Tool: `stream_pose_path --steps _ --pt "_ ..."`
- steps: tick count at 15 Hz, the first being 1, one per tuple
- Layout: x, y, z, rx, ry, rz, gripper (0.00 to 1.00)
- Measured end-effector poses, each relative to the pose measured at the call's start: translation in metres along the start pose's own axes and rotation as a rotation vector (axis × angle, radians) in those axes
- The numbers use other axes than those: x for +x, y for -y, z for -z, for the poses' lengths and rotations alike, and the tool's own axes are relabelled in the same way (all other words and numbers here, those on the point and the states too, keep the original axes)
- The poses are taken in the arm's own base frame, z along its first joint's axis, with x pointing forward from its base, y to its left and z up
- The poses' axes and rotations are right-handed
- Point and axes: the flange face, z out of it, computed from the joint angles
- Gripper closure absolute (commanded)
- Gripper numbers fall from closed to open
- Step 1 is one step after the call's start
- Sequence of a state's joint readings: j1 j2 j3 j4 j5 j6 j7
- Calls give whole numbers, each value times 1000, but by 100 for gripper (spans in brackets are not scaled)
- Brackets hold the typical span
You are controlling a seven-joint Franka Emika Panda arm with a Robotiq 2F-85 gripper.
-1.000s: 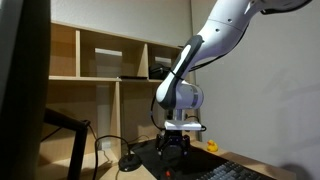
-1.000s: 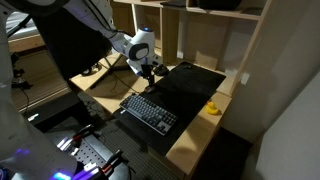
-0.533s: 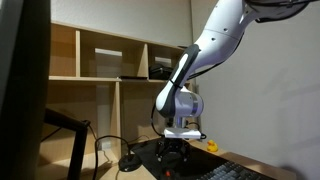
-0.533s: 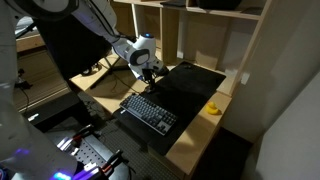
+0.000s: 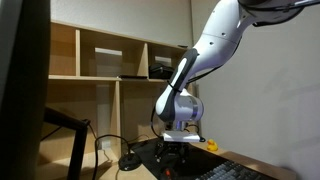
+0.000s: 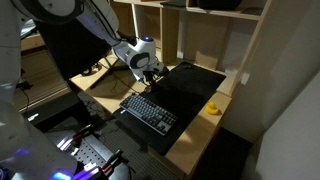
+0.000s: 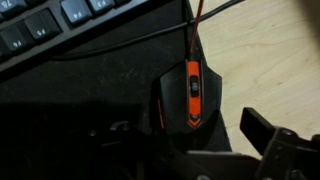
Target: Move the mouse from the left to the right end of the keyboard
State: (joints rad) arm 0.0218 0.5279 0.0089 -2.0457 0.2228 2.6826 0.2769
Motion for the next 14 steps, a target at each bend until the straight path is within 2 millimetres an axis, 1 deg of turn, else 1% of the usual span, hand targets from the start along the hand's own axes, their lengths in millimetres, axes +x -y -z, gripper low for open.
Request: stream_pose_path --steps 8,14 --pt "0 3 1 16 -5 -16 0" --pt "-6 2 -12 5 14 -15 0"
